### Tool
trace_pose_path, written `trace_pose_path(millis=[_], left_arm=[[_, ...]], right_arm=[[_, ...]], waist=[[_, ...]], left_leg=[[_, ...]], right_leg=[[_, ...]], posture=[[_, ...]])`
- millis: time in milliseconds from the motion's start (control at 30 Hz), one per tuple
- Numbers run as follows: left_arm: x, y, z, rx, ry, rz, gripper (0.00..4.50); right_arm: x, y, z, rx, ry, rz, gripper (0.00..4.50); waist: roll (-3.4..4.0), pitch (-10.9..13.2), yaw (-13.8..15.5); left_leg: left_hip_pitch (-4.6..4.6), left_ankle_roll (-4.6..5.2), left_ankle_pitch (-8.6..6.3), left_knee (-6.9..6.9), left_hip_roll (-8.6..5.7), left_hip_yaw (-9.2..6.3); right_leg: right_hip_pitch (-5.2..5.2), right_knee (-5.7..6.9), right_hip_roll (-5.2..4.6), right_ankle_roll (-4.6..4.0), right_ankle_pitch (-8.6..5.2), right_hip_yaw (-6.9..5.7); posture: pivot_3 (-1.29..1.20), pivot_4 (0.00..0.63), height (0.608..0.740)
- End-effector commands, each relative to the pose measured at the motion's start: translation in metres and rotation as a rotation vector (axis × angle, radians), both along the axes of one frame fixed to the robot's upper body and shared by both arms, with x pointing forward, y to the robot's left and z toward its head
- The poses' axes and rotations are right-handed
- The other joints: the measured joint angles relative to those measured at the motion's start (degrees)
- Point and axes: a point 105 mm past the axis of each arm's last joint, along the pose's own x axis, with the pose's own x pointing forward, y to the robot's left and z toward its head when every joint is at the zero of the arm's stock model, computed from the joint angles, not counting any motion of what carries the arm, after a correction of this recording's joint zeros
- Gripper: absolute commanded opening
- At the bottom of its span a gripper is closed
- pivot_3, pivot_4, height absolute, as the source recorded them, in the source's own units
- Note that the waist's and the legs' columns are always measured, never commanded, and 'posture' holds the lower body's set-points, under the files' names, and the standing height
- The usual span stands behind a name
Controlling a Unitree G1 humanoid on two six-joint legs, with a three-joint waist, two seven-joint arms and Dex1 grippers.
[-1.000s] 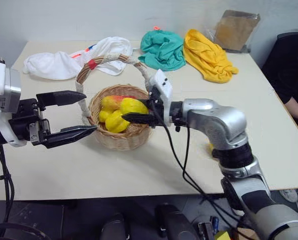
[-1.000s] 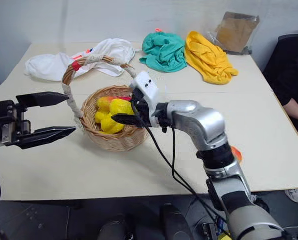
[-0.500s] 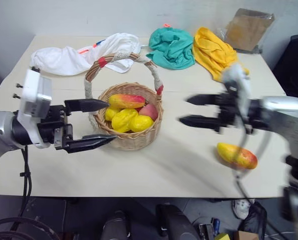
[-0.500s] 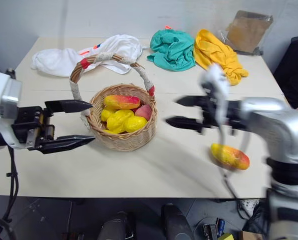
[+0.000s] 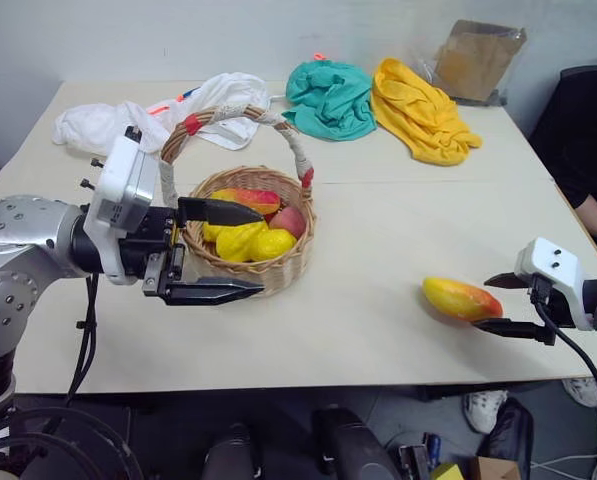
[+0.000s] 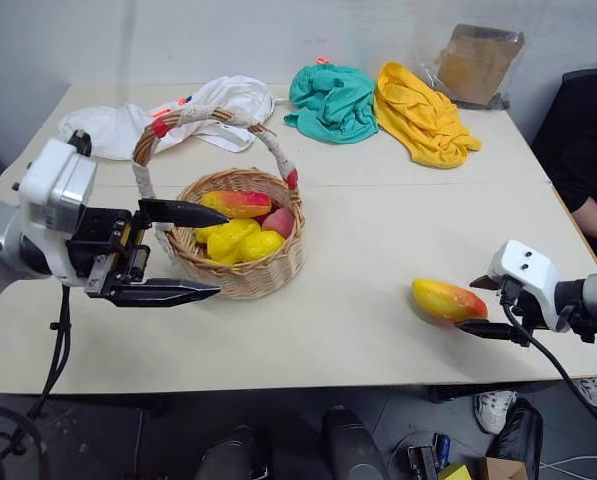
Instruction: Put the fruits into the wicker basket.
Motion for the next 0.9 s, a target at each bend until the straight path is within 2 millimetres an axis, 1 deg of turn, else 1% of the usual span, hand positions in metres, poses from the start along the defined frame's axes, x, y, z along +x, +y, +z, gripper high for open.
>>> trace_pose_path(millis=[33, 67, 133, 167, 200, 267, 300, 367, 433, 500, 600, 633, 667, 700, 733, 767, 867, 900], left_arm=[[0.001, -0.003, 0.004, -0.002, -0.041, -0.009, 4.5], [0.001, -0.003, 0.005, -0.002, -0.042, -0.011, 4.5], [0.002, -0.003, 0.006, -0.003, -0.046, -0.009, 4.5], [0.002, -0.002, 0.006, -0.003, -0.047, -0.004, 4.5], [0.002, -0.001, 0.006, -0.003, -0.048, 0.0, 4.5], [0.003, 0.002, 0.006, -0.001, -0.048, 0.014, 4.5], [0.003, 0.003, 0.006, -0.001, -0.047, 0.022, 4.5], [0.003, 0.008, 0.006, -0.004, -0.039, 0.047, 4.5], [0.004, 0.019, 0.005, -0.007, -0.024, 0.106, 4.5], [0.006, 0.031, 0.003, -0.003, -0.016, 0.169, 4.5], [0.005, 0.051, 0.001, 0.006, -0.008, 0.262, 4.5], [0.004, 0.056, 0.001, 0.008, -0.008, 0.282, 4.5], [0.003, 0.06, 0.002, 0.01, -0.01, 0.296, 4.5], [0.002, 0.063, 0.004, 0.008, -0.015, 0.313, 4.5], [0.001, 0.065, 0.006, 0.006, -0.018, 0.323, 4.5], [0.001, 0.067, 0.008, 0.0, -0.024, 0.334, 4.5], [0.0, 0.068, 0.011, -0.008, -0.041, 0.347, 4.5], [0.0, 0.068, 0.011, -0.008, -0.045, 0.348, 4.5]], right_arm=[[0.014, -0.009, -0.011, -0.023, -0.034, -0.067, 4.49], [0.016, -0.008, -0.012, -0.014, -0.037, -0.071, 4.31], [0.015, -0.003, -0.012, 0.024, -0.026, -0.05, 3.86], [0.014, 0.0, -0.012, 0.038, -0.02, -0.036, 3.58], [0.013, 0.002, -0.011, 0.051, -0.016, -0.029, 3.19], [0.012, 0.009, -0.006, 0.096, -0.012, -0.009, 2.66], [0.011, 0.015, -0.001, 0.137, -0.01, 0.006, 2.62], [0.007, 0.036, 0.019, 0.252, -0.015, 0.077, 2.62], [0.003, 0.071, 0.044, 0.358, -0.038, 0.199, 2.62], [0.0, 0.1, 0.06, 0.414, -0.061, 0.28, 2.62], [0.005, 0.154, 0.086, 0.527, -0.107, 0.372, 2.62], [0.007, 0.168, 0.092, 0.548, -0.116, 0.385, 2.62], [0.01, 0.18, 0.096, 0.561, -0.118, 0.393, 2.62], [0.015, 0.197, 0.1, 0.564, -0.128, 0.404, 2.62], [0.018, 0.208, 0.102, 0.564, -0.133, 0.411, 2.62], [0.027, 0.225, 0.103, 0.56, -0.144, 0.409, 2.62], [0.045, 0.262, 0.102, 0.54, -0.161, 0.404, 2.62], [0.048, 0.271, 0.1, 0.528, -0.163, 0.41, 2.62]], waist=[[-0.02, 0.02, 0.0], [0.01, 0.04, 0.02], [0.04, 0.05, 0.08], [0.05, 0.05, 0.09], [0.05, 0.05, 0.09], [0.05, 0.06, 0.1], [0.05, 0.05, 0.13], [0.05, 0.06, 0.01], [0.07, 0.07, -0.34], [0.08, 0.07, -0.82], [0.03, 0.09, -1.2], [0.03, 0.09, -1.21], [0.03, 0.1, -1.23], [0.02, 0.1, -1.23], [0.02, 0.1, -1.16], [0.02, 0.1, -1.04], [0.01, 0.09, -1.05], [-0.01, 0.07, -0.98]], left_leg=[[0.2, 0.01, -0.01, -0.06, -0.03, -0.01], [0.36, 0.01, -0.03, -0.11, -0.04, -0.01], [0.36, 0.03, -0.04, -0.16, -0.07, 0.0], [0.34, 0.0, -0.06, -0.16, -0.05, -0.01], [0.34, -0.01, -0.07, -0.18, -0.03, -0.02], [0.35, -0.04, -0.09, -0.18, 0.02, -0.02], [0.35, -0.04, -0.09, -0.18, 0.02, -0.02], [0.36, -0.04, -0.09, -0.15, 0.03, -0.02], [0.39, -0.05, -0.09, -0.15, 0.04, 0.0], [0.42, -0.09, -0.09, -0.15, 0.13, 0.01], [0.41, -0.19, -0.09, -0.15, 0.22, -0.11], [0.4, -0.2, -0.09, -0.15, 0.23, -0.11], [0.38, -0.2, -0.09, -0.15, 0.23, -0.11], [0.35, -0.21, -0.1, -0.16, 0.22, -0.13], [0.32, -0.2, -0.11, -0.18, 0.22, -0.13], [0.28, -0.19, -0.13, -0.17, 0.2, -0.12], [0.16, -0.13, -0.17, -0.17, 0.16, -0.07], [0.12, -0.11, -0.19, -0.18, 0.16, -0.07]], right_leg=[[0.19, -0.06, -0.02, -0.01, -0.01, 0.0], [0.33, -0.1, -0.02, -0.01, -0.01, 0.01], [0.33, -0.1, -0.07, -0.01, -0.02, 0.02], [0.32, -0.1, -0.06, 0.0, -0.03, 0.01], [0.32, -0.1, -0.06, 0.0, -0.04, 0.0], [0.32, -0.11, -0.03, -0.01, -0.05, -0.01], [0.33, -0.1, -0.03, -0.01, -0.05, -0.01], [0.33, -0.08, -0.03, -0.01, -0.05, -0.01], [0.33, -0.03, -0.03, -0.01, -0.05, 0.01], [0.33, 0.03, 0.03, -0.02, -0.05, 0.01], [0.32, 0.05, 0.08, -0.12, -0.09, -0.08], [0.31, 0.07, 0.08, -0.16, -0.1, -0.09], [0.3, 0.06, 0.06, -0.17, -0.1, -0.11], [0.27, 0.05, 0.06, -0.19, -0.11, -0.12], [0.25, 0.02, 0.04, -0.21, -0.12, -0.14], [0.22, 0.01, 0.01, -0.22, -0.13, -0.16], [0.1, -0.02, -0.05, -0.23, -0.13, -0.15], [0.07, -0.04, -0.05, -0.23, -0.13, -0.16]], posture=[[0.0, 0.15, 0.74], [0.0, 0.15, 0.74], [0.0, 0.15, 0.74], [0.0, 0.15, 0.74], [0.0, 0.15, 0.74], [0.0, 0.15, 0.74], [0.0, 0.15, 0.74], [0.0, 0.15, 0.74], [0.0, 0.15, 0.74], [0.0, 0.15, 0.74], [0.0, 0.15, 0.74], [0.0, 0.15, 0.74], [0.0, 0.15, 0.74], [0.0, 0.15, 0.74], [0.0, 0.15, 0.74], [0.0, 0.15, 0.74], [0.0, 0.15, 0.74], [0.0, 0.15, 0.74]])
